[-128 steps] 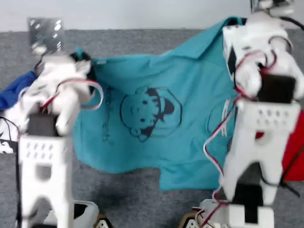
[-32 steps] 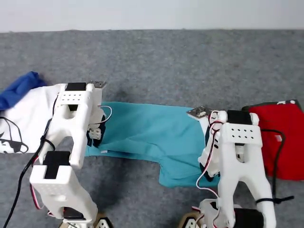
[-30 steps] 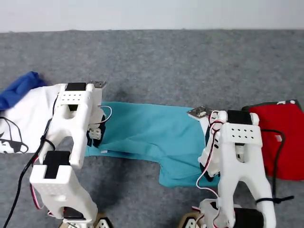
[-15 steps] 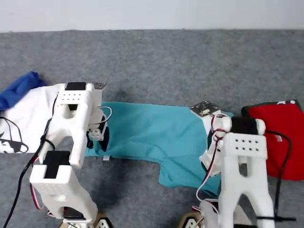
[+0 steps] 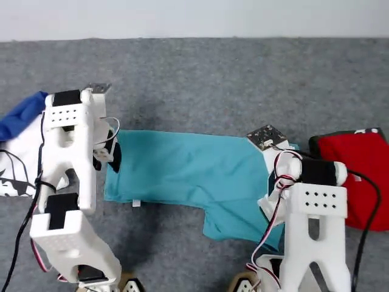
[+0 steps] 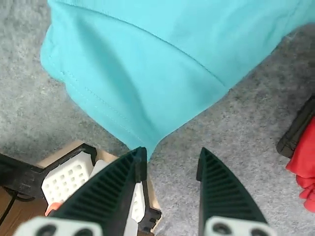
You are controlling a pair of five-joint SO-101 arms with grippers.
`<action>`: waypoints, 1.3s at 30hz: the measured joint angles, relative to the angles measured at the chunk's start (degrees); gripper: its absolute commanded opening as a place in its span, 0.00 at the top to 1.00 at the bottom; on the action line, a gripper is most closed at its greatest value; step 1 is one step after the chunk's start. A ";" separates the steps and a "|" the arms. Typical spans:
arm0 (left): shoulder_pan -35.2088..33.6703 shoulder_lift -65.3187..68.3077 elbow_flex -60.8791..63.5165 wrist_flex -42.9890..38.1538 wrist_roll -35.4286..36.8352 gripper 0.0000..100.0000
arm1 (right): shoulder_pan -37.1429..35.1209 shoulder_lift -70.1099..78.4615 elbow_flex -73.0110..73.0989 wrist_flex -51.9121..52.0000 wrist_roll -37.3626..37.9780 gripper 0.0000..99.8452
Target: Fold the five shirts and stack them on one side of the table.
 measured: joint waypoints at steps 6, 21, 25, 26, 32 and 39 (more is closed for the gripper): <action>6.33 0.35 0.00 -10.20 3.60 0.84 | 7.65 2.73 -1.41 -16.70 -3.16 0.82; 8.09 16.18 -1.14 -27.08 5.80 0.84 | 7.38 34.37 -1.41 -51.96 -11.25 0.82; 8.09 16.44 -1.32 -27.08 5.80 0.84 | 7.91 40.44 -1.41 -57.32 -11.08 0.82; 8.09 16.44 -1.32 -27.08 5.80 0.84 | 8.62 41.49 -1.41 -58.46 -11.08 0.82; 8.09 16.44 -1.32 -27.08 5.80 0.84 | 11.16 42.55 -1.58 -59.78 -9.49 0.82; 8.18 16.44 -1.32 -27.08 5.80 0.84 | 10.73 33.14 -1.67 -50.02 -8.26 0.82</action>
